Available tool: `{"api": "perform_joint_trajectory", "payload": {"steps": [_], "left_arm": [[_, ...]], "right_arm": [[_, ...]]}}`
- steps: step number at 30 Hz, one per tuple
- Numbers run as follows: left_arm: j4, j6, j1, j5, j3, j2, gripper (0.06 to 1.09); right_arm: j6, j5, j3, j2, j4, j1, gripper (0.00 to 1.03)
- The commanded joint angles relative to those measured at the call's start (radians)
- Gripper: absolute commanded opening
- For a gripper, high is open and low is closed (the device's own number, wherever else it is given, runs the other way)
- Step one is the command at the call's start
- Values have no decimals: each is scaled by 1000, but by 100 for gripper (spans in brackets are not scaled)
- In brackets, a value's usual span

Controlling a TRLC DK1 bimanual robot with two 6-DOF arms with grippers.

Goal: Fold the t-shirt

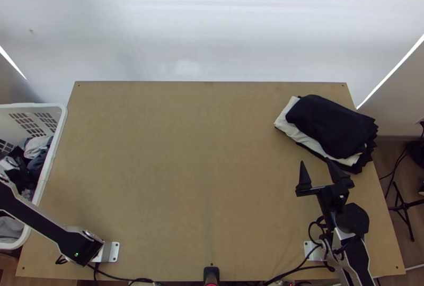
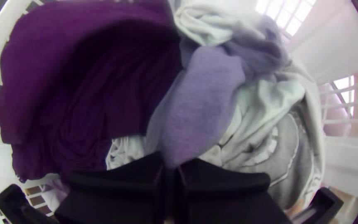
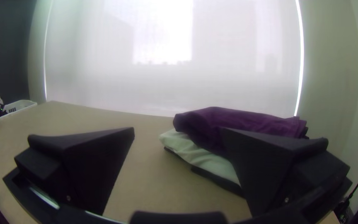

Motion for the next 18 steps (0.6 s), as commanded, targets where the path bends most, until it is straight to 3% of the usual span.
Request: {"api": "perform_joint_trajectory", "payload": {"steps": [1, 5, 6, 9, 14, 18], "left_arm": [[-102, -84, 13, 63, 15, -200, 9], [-292, -183, 20, 170, 138, -446, 9], [-364, -263, 24, 193, 236, -533, 9], [-467, -341, 20, 241, 407, -602, 9], [-565, -446, 16, 250, 647, -597, 9], [-618, -467, 16, 253, 738, -602, 9]], "right_arm": [[2, 0, 0, 1, 0, 0, 98], [2, 0, 0, 0, 0, 0, 98], [2, 0, 0, 0, 0, 0, 98], [2, 0, 0, 0, 0, 0, 98], [2, 0, 0, 0, 0, 0, 98], [2, 0, 0, 0, 0, 0, 98]]}}
